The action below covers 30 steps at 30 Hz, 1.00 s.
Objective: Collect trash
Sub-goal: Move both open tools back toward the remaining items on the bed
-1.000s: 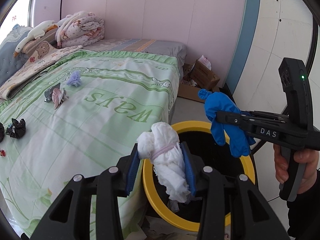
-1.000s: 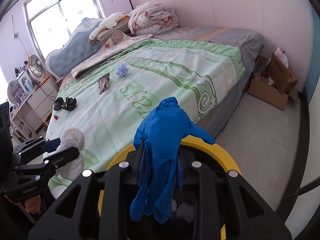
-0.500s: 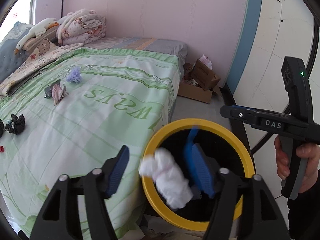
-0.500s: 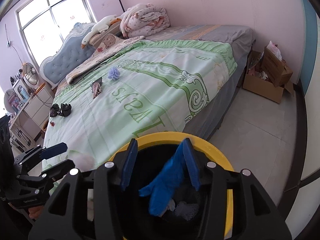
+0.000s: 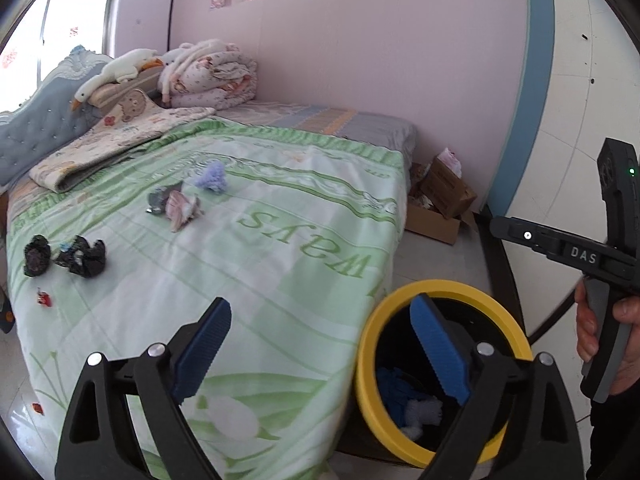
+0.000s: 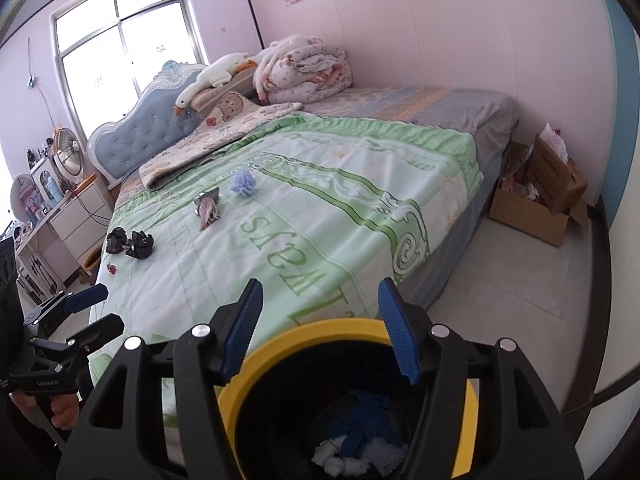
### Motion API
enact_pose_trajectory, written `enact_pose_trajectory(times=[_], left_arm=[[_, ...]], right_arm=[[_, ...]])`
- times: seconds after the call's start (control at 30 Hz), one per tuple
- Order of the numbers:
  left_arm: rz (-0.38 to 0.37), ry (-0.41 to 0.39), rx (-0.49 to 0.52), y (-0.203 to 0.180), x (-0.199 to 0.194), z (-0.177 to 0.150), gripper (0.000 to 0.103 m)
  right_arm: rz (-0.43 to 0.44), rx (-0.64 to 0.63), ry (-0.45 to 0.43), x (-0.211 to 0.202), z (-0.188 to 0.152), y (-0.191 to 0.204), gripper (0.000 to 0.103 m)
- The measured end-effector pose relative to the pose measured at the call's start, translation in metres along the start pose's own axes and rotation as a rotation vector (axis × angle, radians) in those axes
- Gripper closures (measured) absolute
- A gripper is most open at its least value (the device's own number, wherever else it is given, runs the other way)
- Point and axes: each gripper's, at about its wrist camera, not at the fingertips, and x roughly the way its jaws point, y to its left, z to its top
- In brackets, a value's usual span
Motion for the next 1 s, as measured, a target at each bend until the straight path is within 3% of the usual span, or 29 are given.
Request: enact_pose_trajectory(times=[0.47, 1.0], left_arm=[[0.130, -0.058, -0.152, 0.097, -0.021, 0.010, 0.010], [0.305, -0.071, -0.291, 0.210, -0.028, 0.012, 0.010]], right_arm=[[0.114, -0.113, 0.008, 0.045, 0.031, 0.082, 0.038], [0.278, -0.214, 0.076, 0.127, 0.052, 0.183, 0.035]])
